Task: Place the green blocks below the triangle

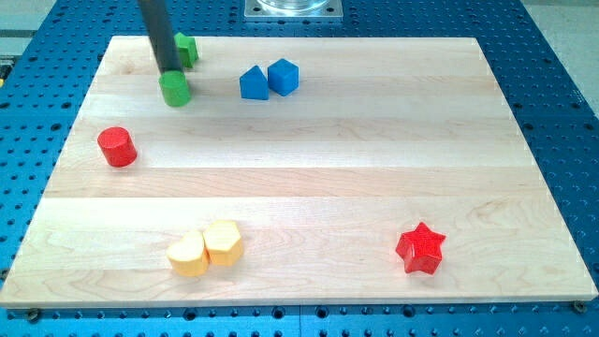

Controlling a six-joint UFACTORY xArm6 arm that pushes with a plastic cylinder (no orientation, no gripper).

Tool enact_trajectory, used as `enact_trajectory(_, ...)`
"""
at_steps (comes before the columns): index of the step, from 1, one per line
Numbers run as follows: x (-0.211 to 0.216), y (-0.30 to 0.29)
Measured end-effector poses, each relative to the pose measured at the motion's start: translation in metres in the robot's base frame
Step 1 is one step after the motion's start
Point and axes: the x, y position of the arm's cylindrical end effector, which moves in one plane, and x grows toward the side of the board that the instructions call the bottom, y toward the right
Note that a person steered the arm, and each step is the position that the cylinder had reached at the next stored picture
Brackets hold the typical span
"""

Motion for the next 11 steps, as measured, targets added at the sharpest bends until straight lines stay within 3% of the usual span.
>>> enact_trajectory(2, -0.042, -0.083)
enact_trajectory(3, -0.094, -0.059)
enact_trajectory(4, -0.084, -0.011)
enact_trajectory(5, -0.009, 0.006)
enact_trajectory(7, 0.055, 0.066)
enact_trajectory(8, 0.016, 0.030)
enact_trajectory(9, -0.021, -0.061)
enact_trajectory(10, 0.016, -0.118)
enact_trajectory(11, 0.055, -0.050)
